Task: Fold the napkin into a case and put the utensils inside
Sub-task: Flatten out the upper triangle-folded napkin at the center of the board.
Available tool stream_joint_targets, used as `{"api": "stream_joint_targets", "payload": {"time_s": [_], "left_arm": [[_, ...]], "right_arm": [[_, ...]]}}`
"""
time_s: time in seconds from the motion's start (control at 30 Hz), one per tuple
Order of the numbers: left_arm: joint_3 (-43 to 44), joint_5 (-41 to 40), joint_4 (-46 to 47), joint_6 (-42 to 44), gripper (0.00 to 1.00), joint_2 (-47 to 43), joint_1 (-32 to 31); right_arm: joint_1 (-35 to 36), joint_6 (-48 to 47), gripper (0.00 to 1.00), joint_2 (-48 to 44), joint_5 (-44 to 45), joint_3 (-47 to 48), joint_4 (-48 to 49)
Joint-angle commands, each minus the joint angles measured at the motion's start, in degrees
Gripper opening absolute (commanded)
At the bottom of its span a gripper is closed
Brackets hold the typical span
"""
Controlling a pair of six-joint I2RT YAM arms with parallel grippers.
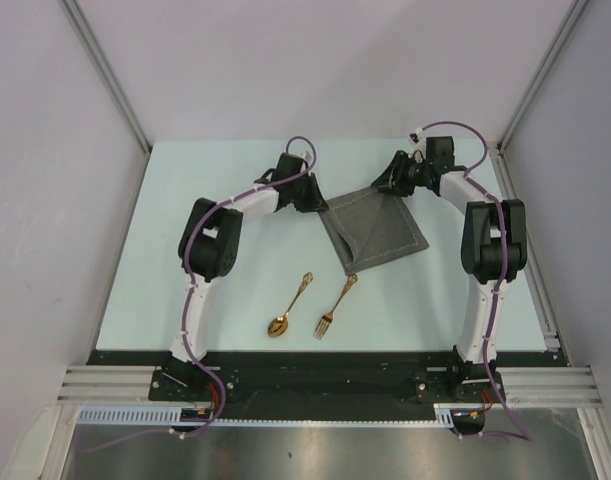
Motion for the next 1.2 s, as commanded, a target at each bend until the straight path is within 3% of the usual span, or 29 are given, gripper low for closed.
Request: {"api": "stream_joint_targets", "payload": {"time_s": [0.0, 0.2, 0.57, 1.0, 1.17], "left_arm": [[-3.6, -0.7, 4.5, -1.0, 0.21, -6.7, -0.3], [-4.4, -1.2, 6.0, -1.9, 0.22, -9.4, -0.1], [0.8, 1.6, 4.5, -5.1, 0.23, -2.8, 0.6], [2.0, -1.2, 0.7, -5.6, 0.27, -1.1, 0.6], [2.8, -0.5, 0.9, -6.5, 0.33, 0.3, 0.7]], "right_arm": [[-0.2, 0.6, 0.41, -0.4, -1.2, -0.1, 1.7], [-0.4, 0.5, 0.41, -0.4, -1.3, 0.1, 1.8], [-0.5, 0.6, 0.41, -0.2, -1.6, 0.0, 1.8], [-0.6, 1.0, 0.41, 0.8, -1.9, 0.1, 2.8], [-0.6, 1.1, 0.41, 1.0, -1.8, 0.1, 3.0]]}}
